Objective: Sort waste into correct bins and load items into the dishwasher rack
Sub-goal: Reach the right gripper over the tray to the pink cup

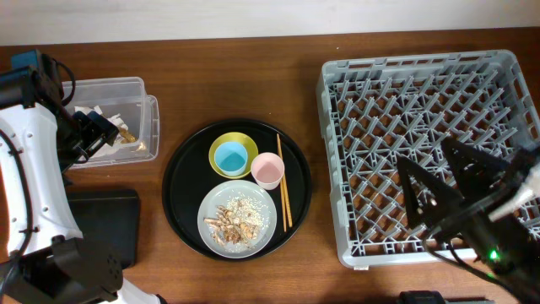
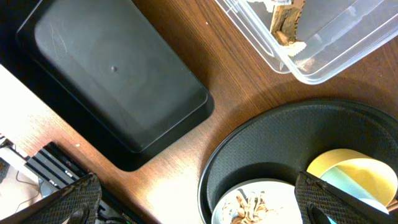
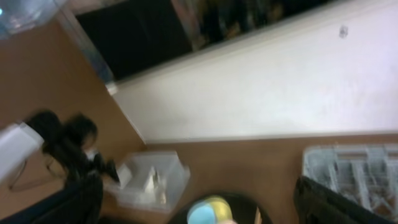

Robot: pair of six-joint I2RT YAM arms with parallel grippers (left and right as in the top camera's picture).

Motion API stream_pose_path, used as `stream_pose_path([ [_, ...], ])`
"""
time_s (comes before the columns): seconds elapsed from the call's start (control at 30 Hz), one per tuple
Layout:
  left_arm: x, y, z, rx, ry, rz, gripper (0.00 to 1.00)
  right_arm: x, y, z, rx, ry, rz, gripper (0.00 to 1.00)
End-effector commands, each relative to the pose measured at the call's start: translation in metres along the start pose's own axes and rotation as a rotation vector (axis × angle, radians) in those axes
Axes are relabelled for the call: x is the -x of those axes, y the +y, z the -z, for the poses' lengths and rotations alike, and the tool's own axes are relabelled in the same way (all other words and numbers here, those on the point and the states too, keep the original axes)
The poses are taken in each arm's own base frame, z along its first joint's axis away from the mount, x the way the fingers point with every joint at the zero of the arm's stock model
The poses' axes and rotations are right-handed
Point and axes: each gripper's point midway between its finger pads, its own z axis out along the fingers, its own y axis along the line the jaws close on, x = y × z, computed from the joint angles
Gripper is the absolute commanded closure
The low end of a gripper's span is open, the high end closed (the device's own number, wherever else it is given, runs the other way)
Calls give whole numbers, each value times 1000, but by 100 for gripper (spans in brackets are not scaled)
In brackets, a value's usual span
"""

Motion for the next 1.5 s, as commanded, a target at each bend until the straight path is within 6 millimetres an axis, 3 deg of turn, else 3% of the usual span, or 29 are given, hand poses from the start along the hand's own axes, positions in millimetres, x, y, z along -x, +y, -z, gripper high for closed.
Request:
stream_pose_path([
  [0.0, 1, 1, 6, -11, -16, 14, 1, 0, -6, -18, -10, 127, 75, 2],
  [0.27, 1, 1, 6, -11, -16, 14, 1, -59, 3, -62, -13, 431, 158, 2],
  [0.5, 1, 1, 6, -11, -16, 14, 1, -132, 44, -107, -122, 576, 330, 2],
  [0.67, 1, 1, 6, -11, -16, 14, 1, -192, 89, -139, -65, 653, 439, 2],
  [0.83, 1, 1, 6, -11, -16, 14, 1, -222, 111, -158, -19, 675, 458, 2],
  [0.97, 1, 1, 6, -11, -16, 14, 1, -241, 124, -157, 64, 742, 428, 1],
  [1.27, 1, 1, 6, -11, -16, 14, 1, -252, 128, -164, 76, 753, 403, 2],
  [1.47, 1, 1, 6, -12, -16, 14, 1, -319, 109, -187, 10, 885, 467, 0],
])
